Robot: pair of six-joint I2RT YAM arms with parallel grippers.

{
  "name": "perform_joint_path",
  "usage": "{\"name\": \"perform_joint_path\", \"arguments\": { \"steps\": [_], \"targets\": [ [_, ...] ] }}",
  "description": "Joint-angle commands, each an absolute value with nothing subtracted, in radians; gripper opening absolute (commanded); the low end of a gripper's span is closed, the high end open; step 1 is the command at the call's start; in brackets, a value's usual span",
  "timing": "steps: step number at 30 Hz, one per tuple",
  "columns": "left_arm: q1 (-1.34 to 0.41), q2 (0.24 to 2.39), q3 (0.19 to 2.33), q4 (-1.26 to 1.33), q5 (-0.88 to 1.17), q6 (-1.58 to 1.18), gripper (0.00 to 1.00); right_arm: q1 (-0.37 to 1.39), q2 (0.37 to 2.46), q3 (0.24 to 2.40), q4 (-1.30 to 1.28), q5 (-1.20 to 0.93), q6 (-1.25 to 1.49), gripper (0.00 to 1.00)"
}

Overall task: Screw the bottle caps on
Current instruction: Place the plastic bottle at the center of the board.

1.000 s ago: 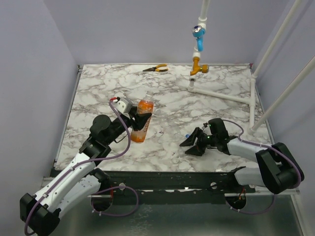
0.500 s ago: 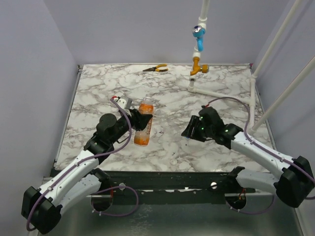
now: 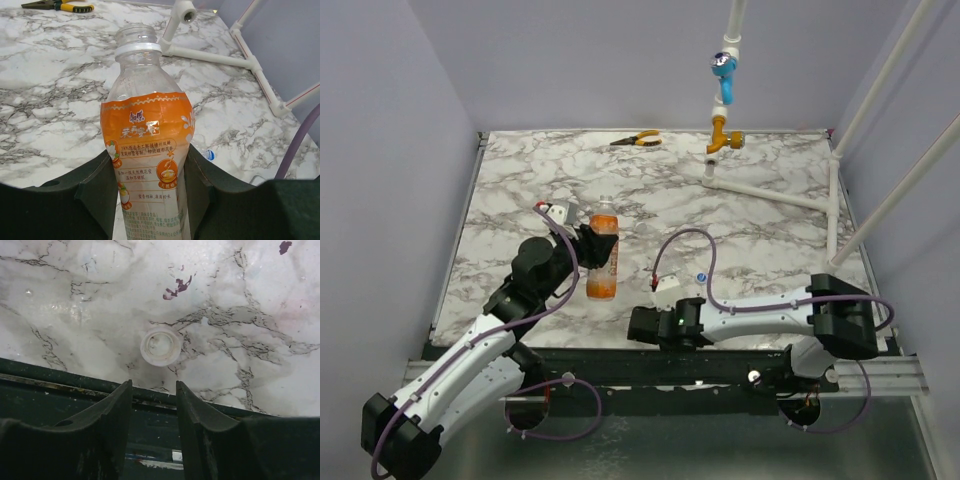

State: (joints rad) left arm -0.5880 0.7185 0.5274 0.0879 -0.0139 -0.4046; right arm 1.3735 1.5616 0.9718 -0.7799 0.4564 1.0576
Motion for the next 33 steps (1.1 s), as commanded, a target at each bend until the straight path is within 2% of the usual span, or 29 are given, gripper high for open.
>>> {"name": "perform_joint_path", "arguments": {
  "steps": [1,10,16,22,28,33],
  "targets": [
    [-0.583,0.719,0.52,0.069,-0.04,-0.401,0.06,1.41,1.667,1.045,-0.897,0.59,1.136,0.44],
    [-0.583,0.743,0.491,0.058,-0.115,-0.478,0.06,1.395,1.675,1.044,-0.725,0.588,0.981,0.47],
    [-0.583,0.844,0.485,0.017,-0.254,-0.574,0.09,1.388,1.716,1.052,-0.636,0.543,0.918,0.4],
    [-0.581,0.995,0.484,0.063,-0.276,-0.608,0.12,1.322,1.642,0.925,-0.539,0.467,0.921,0.33],
    [-0.58,1.119,0.483,0.109,-0.292,-0.628,0.22,1.308,1.607,0.872,-0.464,0.405,0.91,0.27],
    [-0.579,1.188,0.471,0.155,-0.301,-0.643,0.41,1.294,1.571,0.818,-0.434,0.348,0.931,0.12]
  ]
}}
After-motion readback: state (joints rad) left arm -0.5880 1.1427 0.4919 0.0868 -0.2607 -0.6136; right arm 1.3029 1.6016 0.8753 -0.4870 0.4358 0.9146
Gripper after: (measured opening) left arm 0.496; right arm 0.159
